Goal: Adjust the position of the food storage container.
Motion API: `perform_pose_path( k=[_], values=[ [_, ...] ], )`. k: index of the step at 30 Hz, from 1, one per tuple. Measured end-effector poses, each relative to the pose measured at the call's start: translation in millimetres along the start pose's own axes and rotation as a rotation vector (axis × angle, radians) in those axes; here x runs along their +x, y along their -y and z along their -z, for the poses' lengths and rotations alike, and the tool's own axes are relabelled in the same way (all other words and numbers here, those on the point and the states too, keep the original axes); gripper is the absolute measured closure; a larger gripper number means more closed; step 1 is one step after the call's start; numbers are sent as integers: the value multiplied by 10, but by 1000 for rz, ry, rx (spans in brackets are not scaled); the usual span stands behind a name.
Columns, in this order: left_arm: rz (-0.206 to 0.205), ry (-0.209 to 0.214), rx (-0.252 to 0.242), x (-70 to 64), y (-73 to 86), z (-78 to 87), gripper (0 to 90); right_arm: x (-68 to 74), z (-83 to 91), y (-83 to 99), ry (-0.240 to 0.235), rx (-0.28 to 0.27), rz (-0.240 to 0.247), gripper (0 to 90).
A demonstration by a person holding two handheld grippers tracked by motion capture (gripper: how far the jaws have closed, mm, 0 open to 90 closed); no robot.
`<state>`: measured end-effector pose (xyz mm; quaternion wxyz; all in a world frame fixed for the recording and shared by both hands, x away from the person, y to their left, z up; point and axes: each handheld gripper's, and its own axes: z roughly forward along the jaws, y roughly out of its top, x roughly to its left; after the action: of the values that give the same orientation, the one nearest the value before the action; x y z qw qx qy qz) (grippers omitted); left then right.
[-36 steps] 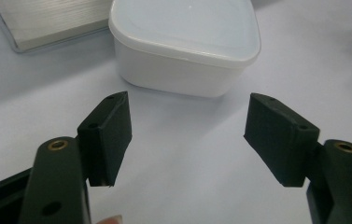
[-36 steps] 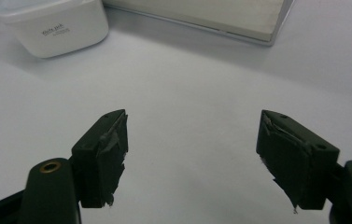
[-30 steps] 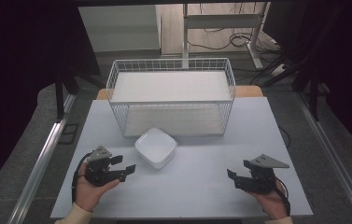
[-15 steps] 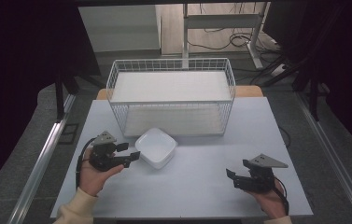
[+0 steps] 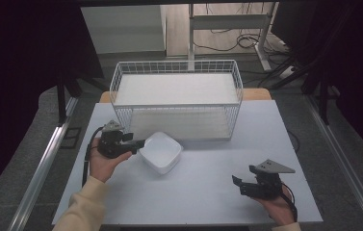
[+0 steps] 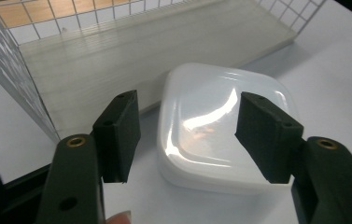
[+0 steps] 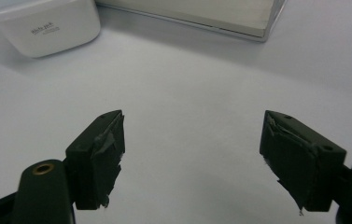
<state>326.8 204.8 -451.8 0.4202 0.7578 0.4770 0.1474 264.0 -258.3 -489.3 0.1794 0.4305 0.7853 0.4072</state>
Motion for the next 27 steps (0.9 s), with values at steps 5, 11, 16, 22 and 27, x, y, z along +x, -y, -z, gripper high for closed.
perform_pose_path(
  k=[5, 11, 16, 22, 27],
  values=[
    [2, -45, -11, 34, -30, -104, 537, -7, -14, -1, 4, 5, 0, 218],
    [-52, -65, 45, 58, -50, -222, 806, -29, -8, -5, 12, 2, 3, 215],
    [-72, -64, 93, 87, -68, -337, 893, -56, 15, -4, 22, -10, 0, 216],
    [-80, -58, 131, 114, -69, -467, 897, -65, 23, -3, 44, -19, 0, 215],
    [-72, -60, 145, 159, -63, -555, 899, -88, 13, 6, 49, -16, -3, 214]
  ],
)
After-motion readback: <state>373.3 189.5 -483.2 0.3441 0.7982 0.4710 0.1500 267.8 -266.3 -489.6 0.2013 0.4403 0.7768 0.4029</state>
